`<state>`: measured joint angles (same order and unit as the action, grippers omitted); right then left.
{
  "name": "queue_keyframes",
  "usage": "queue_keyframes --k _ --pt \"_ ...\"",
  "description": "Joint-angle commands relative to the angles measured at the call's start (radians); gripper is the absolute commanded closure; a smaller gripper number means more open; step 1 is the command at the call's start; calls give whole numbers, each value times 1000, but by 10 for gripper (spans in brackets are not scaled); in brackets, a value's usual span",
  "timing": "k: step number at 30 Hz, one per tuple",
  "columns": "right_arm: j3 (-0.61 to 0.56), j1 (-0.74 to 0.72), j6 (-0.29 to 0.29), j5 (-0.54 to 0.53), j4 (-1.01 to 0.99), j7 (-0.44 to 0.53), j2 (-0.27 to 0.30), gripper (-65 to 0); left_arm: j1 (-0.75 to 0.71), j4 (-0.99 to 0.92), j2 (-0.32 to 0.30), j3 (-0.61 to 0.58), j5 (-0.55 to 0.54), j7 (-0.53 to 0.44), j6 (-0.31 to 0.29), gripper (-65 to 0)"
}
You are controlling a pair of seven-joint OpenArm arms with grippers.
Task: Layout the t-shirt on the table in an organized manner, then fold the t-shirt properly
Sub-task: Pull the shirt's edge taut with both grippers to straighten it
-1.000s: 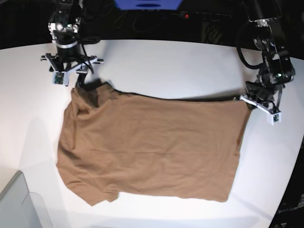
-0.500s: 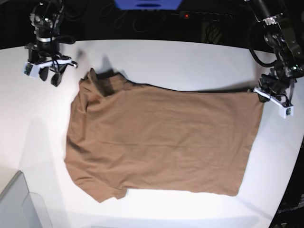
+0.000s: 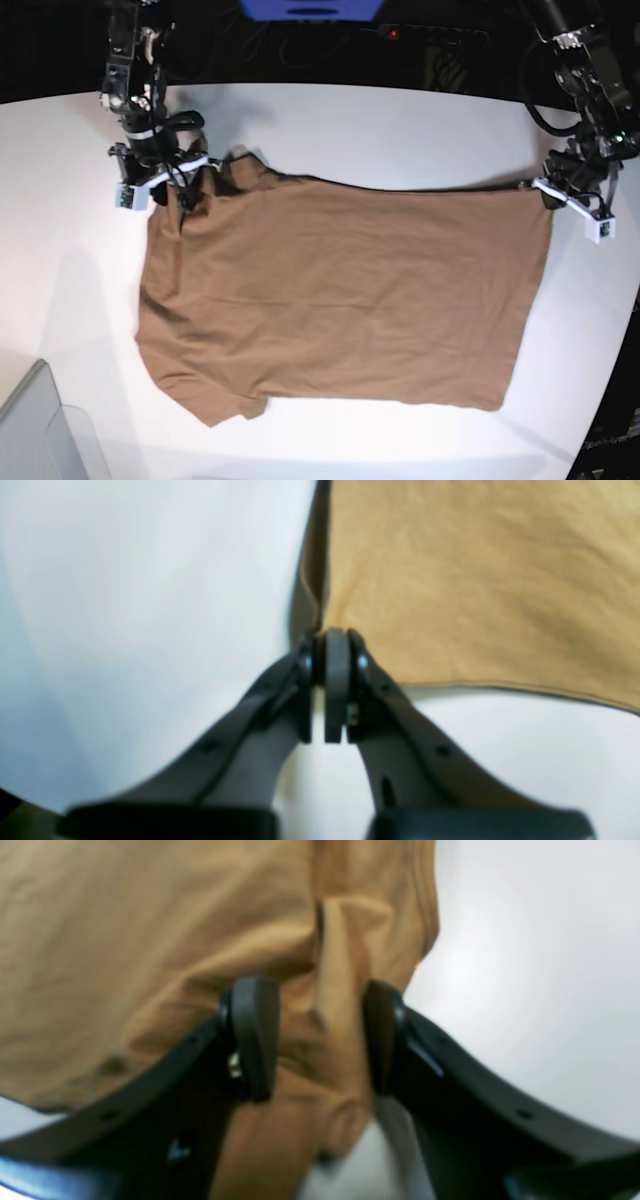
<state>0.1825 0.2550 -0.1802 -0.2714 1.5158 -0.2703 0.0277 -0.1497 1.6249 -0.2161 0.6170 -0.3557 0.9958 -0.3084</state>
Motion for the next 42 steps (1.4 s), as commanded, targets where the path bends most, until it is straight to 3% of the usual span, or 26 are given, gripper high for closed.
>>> queue_keyframes --k 1,5,12,17,28,36,42 --pt "5 -29 3 1 -16 6 16 -292 0 15 -15 5 -6 -10 -1 -5" --pt "50 -81 3 -2 -102 6 64 -294 -4 15 -18 5 -6 -12 -2 -5" --pt "191 -112 3 -1 -85 6 65 -294 -15 19 -19 5 -13 -13 -2 -5" --pt "223 -66 3 -2 25 6 57 -294 -8 27 -15 2 -13 -13 -2 -4" --pt "185 172 3 -4 408 6 -74 -293 -4 27 -13 5 -13 -15 -2 -5" --pt "125 278 3 -4 358 6 -156 -295 -4 24 -12 2 -15 -15 -4 -5" --pt "125 260 3 -4 222 6 -156 -295 -4 24 -10 2 -15 -15 -4 -5"
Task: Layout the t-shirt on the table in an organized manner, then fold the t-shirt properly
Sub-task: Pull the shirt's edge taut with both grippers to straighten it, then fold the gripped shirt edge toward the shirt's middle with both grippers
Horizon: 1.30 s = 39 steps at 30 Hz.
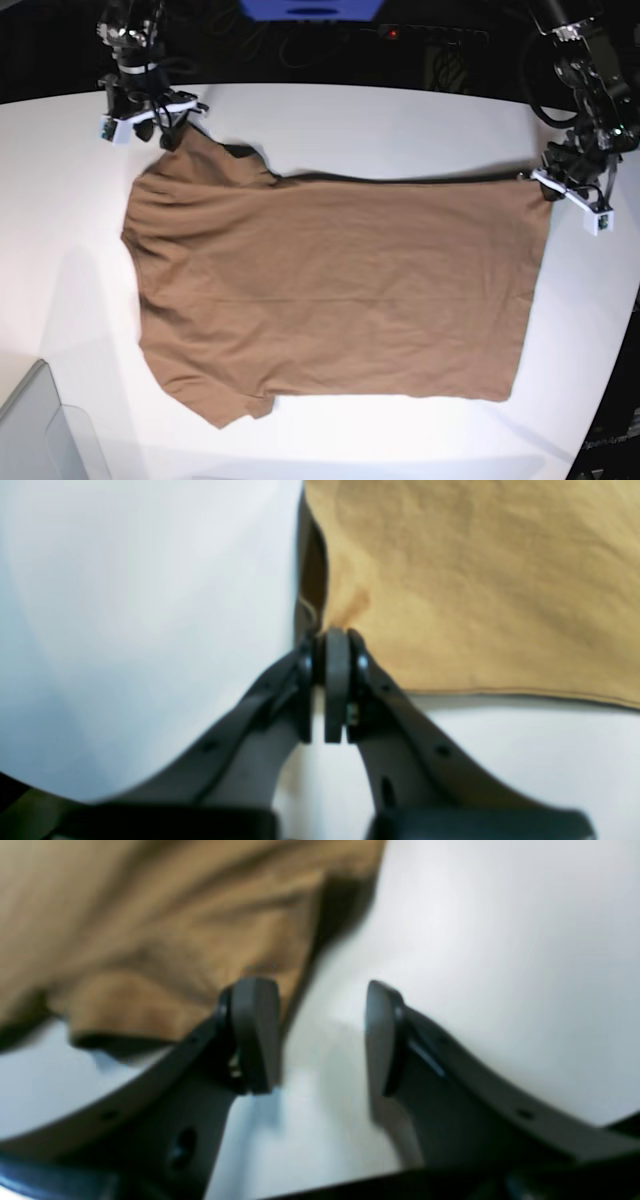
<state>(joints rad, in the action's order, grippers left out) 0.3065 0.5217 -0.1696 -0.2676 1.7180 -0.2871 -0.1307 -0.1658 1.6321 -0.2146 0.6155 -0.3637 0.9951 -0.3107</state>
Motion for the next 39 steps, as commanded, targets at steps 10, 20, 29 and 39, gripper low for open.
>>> queue_keyframes --k 10,20,29,39 --pt "-28 16 -9 -9 6 22 -2 -295 12 9 5 4 -7 -14 -2 -5" --pt "-92 27 -9 -9 14 22 -4 -295 12 9 5 4 -7 -14 -2 -5" --pt "-128 24 -9 -9 -46 22 -1 -266 12 9 5 2 -7 -14 -2 -2" --pt "-140 48 -9 -9 -19 22 -2 0 12 17 7 7 -5 -14 0 -1"
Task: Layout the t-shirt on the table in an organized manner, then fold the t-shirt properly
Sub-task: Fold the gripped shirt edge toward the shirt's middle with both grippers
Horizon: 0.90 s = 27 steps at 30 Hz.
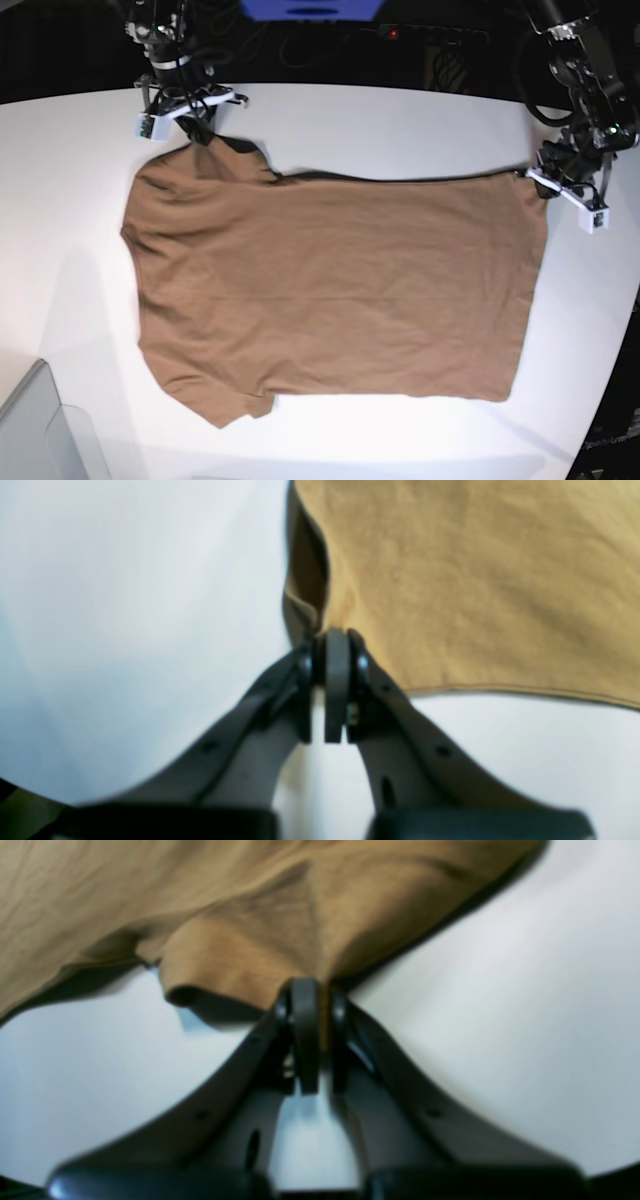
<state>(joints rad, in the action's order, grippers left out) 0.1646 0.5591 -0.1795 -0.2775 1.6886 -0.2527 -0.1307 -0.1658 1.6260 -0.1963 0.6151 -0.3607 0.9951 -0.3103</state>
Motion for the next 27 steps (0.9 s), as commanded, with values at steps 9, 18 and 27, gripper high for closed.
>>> queue_keyframes --k 9,18,27 --pt "8 5 1 1 207 -18 1 0 30 63 -12 12 -10 -5 0 -1" --pt "3 -95 1 7 236 -21 19 0 108 136 21 122 -2 -5 1 -1" --pt "6 -294 1 7 212 -210 47 0 183 110 25 116 -2 -8 1 -1"
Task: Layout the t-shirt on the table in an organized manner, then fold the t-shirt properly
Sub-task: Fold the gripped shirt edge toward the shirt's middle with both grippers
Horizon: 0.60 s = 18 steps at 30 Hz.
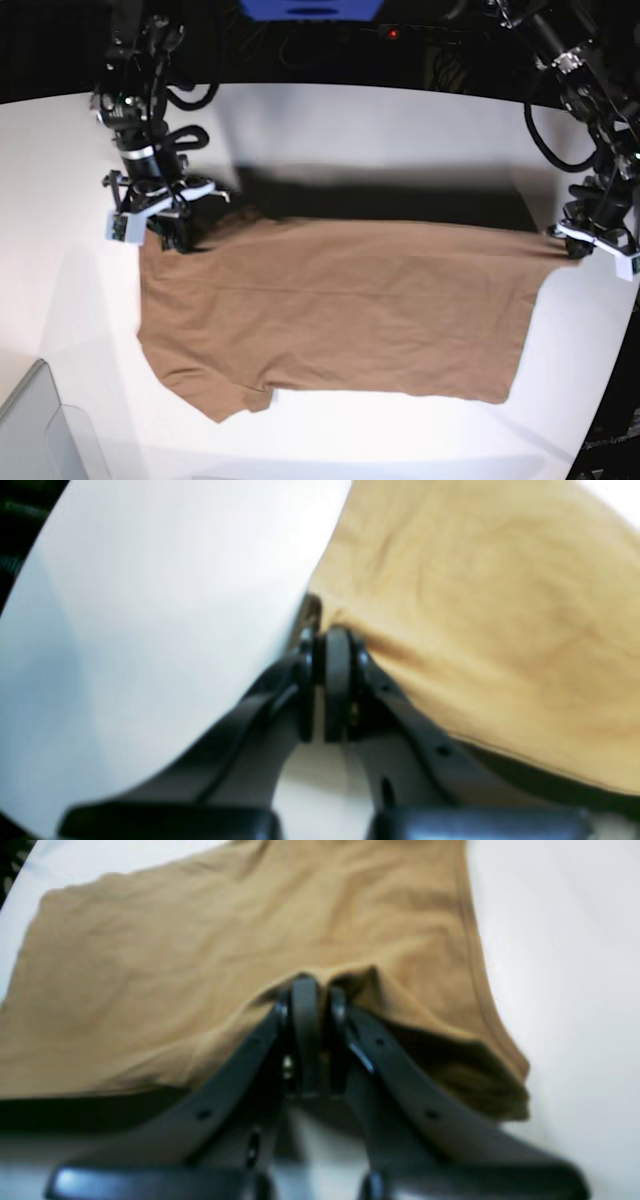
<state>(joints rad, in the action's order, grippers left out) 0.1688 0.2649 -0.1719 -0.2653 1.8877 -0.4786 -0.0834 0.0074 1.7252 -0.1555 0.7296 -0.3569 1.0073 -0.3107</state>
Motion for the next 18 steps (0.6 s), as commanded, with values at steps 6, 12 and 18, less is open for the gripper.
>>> queue_keyframes --k 6,12,18 --pt "-5 -103 -7 -5 -121 10 35 0 92 -113 -25 2 -4 -25 2 -1" --pt "-5 -161 -7 -5 -239 14 58 0 145 -224 -68 -98 -3 -26 2 -1" --pt "-5 -214 -7 -5 -297 16 61 0 228 -340 -134 -244 -3 -28 9 -1"
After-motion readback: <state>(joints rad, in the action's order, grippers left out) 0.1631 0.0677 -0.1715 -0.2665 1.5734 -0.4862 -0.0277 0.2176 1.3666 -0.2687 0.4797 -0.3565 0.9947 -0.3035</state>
